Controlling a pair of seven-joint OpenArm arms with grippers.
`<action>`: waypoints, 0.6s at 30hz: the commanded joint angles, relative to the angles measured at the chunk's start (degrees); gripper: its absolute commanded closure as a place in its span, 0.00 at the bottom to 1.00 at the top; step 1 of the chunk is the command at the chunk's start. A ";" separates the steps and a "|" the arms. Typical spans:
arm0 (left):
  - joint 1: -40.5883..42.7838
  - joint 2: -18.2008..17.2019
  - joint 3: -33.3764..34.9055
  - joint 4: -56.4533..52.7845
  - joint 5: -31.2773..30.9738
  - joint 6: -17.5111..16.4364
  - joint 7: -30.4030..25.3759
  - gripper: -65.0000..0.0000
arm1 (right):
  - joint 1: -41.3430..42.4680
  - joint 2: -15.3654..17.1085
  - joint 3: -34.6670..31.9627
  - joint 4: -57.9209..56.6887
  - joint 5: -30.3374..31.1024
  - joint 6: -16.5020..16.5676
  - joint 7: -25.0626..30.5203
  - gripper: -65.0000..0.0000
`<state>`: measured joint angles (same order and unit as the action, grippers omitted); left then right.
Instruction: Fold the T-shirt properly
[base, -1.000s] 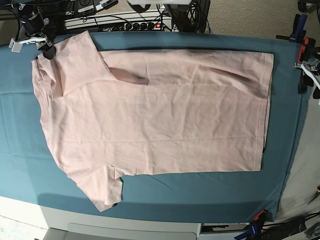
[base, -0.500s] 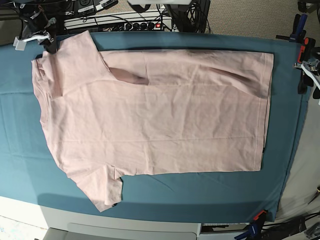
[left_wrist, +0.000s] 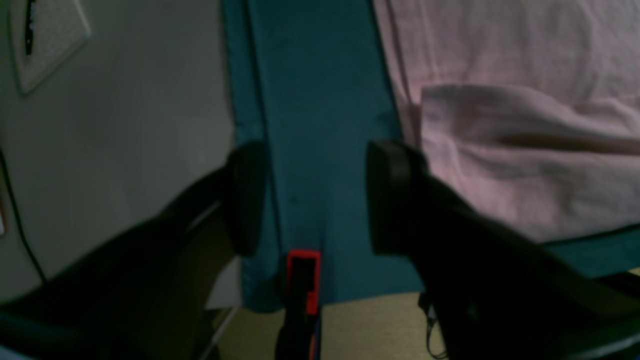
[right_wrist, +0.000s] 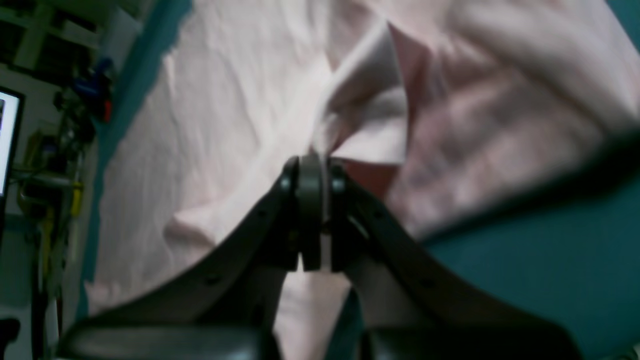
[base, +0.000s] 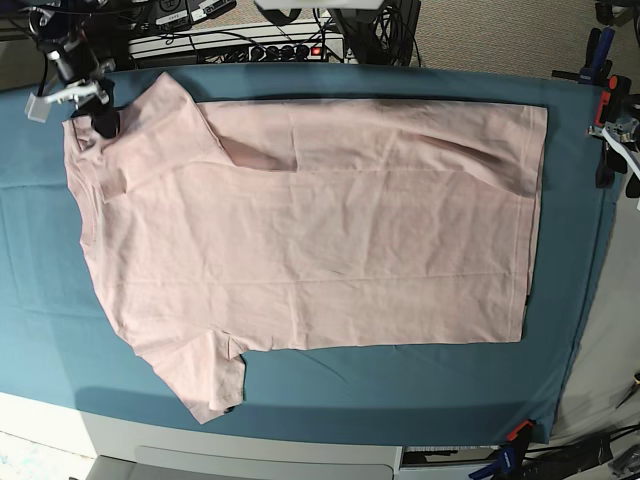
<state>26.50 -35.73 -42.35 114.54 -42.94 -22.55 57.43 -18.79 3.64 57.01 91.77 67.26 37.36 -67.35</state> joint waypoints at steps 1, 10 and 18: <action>-0.13 -1.25 -0.59 0.85 -0.39 0.00 -0.87 0.51 | 0.98 1.03 -0.79 0.85 0.31 0.57 1.77 1.00; -0.13 -1.25 -0.57 0.85 -0.37 0.00 -0.87 0.51 | 9.86 1.09 -15.65 0.85 -10.71 0.52 8.59 1.00; 0.35 -1.09 -0.57 0.85 -0.39 -0.02 -0.85 0.51 | 18.71 1.09 -18.03 0.85 -24.41 0.55 13.66 0.66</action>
<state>26.83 -35.70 -42.35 114.54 -42.94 -22.55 57.43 -0.71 3.95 38.87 91.72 41.78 37.56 -55.20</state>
